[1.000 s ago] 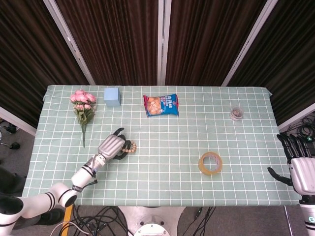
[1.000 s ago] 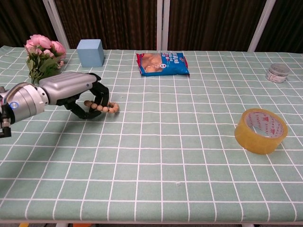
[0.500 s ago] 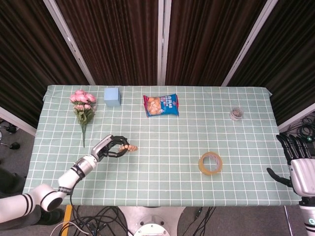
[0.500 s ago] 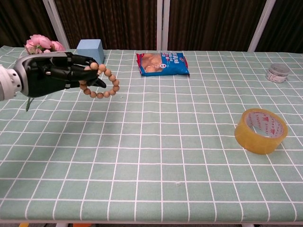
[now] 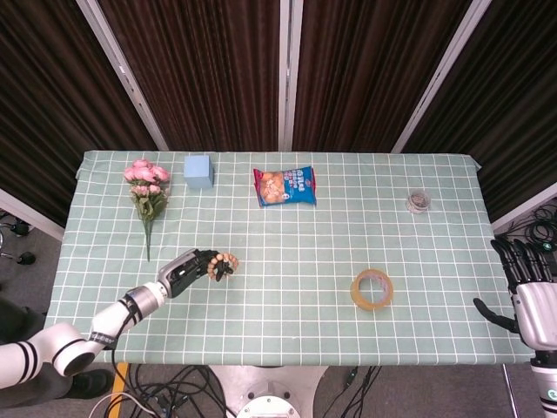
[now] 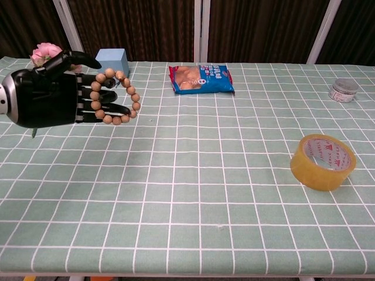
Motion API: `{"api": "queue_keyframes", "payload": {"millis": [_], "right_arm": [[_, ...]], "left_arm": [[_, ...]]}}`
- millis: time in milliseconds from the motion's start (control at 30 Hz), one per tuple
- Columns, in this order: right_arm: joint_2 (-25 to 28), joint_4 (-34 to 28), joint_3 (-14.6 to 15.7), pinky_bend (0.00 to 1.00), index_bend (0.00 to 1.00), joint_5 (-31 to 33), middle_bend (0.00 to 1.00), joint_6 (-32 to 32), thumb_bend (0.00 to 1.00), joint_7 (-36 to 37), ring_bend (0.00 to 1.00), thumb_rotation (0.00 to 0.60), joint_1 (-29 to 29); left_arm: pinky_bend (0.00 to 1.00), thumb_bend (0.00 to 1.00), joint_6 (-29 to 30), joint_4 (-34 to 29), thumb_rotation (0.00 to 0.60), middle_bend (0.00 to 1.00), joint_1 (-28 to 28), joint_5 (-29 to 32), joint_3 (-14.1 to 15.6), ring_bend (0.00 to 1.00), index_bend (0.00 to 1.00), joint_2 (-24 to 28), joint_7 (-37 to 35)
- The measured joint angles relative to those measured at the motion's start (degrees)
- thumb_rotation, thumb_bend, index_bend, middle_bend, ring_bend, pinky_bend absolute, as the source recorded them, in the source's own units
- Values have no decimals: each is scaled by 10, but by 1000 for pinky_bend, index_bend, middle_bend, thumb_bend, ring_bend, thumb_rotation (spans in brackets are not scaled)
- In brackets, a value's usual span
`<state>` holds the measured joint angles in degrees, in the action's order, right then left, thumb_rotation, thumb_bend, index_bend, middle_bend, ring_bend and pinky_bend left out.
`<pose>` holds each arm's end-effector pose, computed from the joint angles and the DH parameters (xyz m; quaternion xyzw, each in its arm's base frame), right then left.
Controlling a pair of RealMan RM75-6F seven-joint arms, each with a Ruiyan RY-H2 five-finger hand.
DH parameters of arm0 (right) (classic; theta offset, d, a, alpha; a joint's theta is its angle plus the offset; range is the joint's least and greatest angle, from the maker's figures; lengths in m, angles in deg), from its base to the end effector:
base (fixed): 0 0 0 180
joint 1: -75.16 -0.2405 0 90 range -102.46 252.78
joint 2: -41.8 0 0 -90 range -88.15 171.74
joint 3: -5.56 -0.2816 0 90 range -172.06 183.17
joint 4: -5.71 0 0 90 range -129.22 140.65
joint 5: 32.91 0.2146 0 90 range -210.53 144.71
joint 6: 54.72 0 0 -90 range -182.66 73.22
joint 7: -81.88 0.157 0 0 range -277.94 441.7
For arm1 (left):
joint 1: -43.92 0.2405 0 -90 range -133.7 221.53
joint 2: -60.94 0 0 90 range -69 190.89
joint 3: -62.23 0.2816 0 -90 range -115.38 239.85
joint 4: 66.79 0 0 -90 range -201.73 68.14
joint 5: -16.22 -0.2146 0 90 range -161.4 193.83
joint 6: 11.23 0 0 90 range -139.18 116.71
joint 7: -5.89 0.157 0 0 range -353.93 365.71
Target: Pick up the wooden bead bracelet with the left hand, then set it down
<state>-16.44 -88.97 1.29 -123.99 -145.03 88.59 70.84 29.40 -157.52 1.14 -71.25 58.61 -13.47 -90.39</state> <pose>-0.3137 -0.1966 0.2075 0.5884 -0.3523 0.4539 0.5689 -0.1802 0.3343 0.0016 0.3142 0.8625 0.3946 0.0410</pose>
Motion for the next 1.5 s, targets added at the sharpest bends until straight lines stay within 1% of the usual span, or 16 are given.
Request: {"api": "queue_keyframes", "payload": {"millis": [100,167,300,433,500,633,733,800,1267,1333,1400,1500], "right_arm": [[0,0,0,0,0,0,79,-1,78,0,0,600,1],[1,-1,-1,0,0,-1,79,-1,78,-1,0,600,1],[2,-2,-1,0,0,-2,79,-2,78,-3,0,600,1],[5,-5,-2,0,0,-3,79,-3,78,-6,0,600,0],[6,-7,-2,0,0,-5,79,-4,78,-8,0,600,1],[5,-8,-1,0,0,-5,79,-2,78,-9,0,600,0],[5,-8,-1,0,0,-4,79,-1,78,-10,0,600,0],[5,-9,-1,0,0,-3,79,0,77,-11,0,600,0],[4,-9,-3,0,0,3,79,8,75,-13,0,600,-3],[4,-9,-3,0,0,3,79,9,75,-13,0,600,-3],[4,-9,-3,0,0,4,79,9,75,-13,0,600,-4],[4,-9,-3,0,0,4,79,9,75,-12,0,600,-3]], "left_arm": [[97,545,9,3,136,650,1,3,0,340,574,-4,7],[93,539,21,6,119,650,4,4,-1,340,569,-9,12],[88,518,45,17,115,656,12,8,-3,340,568,-21,50],[87,452,74,25,127,665,26,31,-10,340,569,-39,126],[87,428,84,27,142,671,33,45,-13,340,570,-46,163],[87,423,99,28,206,688,46,86,-23,340,584,-63,238],[87,440,100,28,271,708,53,112,-32,345,608,-72,268],[87,456,99,28,293,726,56,123,-38,358,628,-76,281],[89,464,75,25,299,792,70,168,-68,403,706,-87,332],[89,477,71,24,310,799,71,171,-71,411,715,-88,336],[90,508,68,23,334,803,73,173,-74,415,720,-88,339],[90,551,65,22,345,804,76,174,-77,415,720,-88,345]]}}
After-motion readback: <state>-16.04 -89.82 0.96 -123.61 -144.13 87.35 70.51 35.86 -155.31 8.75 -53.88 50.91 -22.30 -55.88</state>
